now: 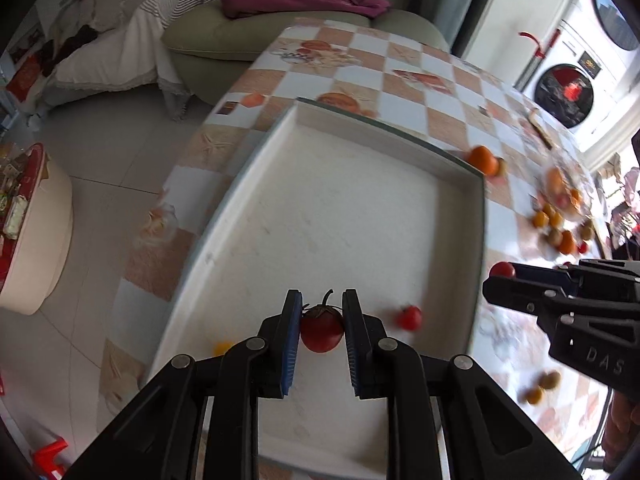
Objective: Organize fruits
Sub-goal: 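Carry both red tomatoes into the white tray and release them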
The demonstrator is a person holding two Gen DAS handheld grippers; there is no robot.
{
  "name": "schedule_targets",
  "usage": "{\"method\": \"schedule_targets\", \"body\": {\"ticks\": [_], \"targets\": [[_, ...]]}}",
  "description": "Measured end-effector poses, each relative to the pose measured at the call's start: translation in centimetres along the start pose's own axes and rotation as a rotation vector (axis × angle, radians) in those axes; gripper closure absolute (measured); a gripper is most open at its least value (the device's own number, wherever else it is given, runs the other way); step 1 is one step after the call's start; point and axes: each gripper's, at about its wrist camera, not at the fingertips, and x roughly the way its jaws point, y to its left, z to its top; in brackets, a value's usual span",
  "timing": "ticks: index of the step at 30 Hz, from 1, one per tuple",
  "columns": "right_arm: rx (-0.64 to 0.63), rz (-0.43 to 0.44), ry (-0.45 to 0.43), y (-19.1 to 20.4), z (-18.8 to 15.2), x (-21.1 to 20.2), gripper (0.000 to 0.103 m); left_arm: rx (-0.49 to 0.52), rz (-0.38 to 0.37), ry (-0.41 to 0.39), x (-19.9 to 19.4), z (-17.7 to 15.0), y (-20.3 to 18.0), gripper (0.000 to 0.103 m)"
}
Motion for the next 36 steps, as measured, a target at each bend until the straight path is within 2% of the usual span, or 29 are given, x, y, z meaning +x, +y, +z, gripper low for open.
{"method": "schedule_targets", "body": {"ticks": [9,22,27,29,30,32,34,36], "targets": [[-0.004,-0.01,0.043,1.2,3.5,3.6,0.082,-0.005,0.055,0.045,3.3,1.2,1.1,0.081],[-0.027,-0.069,0.079,1.7,4.7,6.1,0.082,0.054,0.104,0.082,4.8,1.1,0.8,0.08],[-0.027,-0.08,0.099,1.6,4.7,6.9,0.082,0.078,0.088,0.093,5.0,0.9,0.6,0.079],[-0.025,-0.081,0.107,1.5,4.8,7.1,0.081,0.079,0.102,0.089,4.9,0.8,0.6,0.045],[-0.025,-0.085,0.111,1.4,4.8,7.3,0.081,0.075,0.118,0.066,4.6,0.7,0.7,0.017],[-0.024,-0.09,0.119,1.5,4.7,7.5,0.075,0.081,0.123,0.014,3.8,0.7,0.6,0.015],[-0.021,-0.095,0.115,1.6,4.8,7.6,0.053,0.093,0.125,0.024,3.9,0.7,0.6,0.015],[-0.017,-0.096,0.109,1.2,4.8,7.5,0.039,0.1,0.137,0.036,4.1,0.8,0.5,0.015]]}}
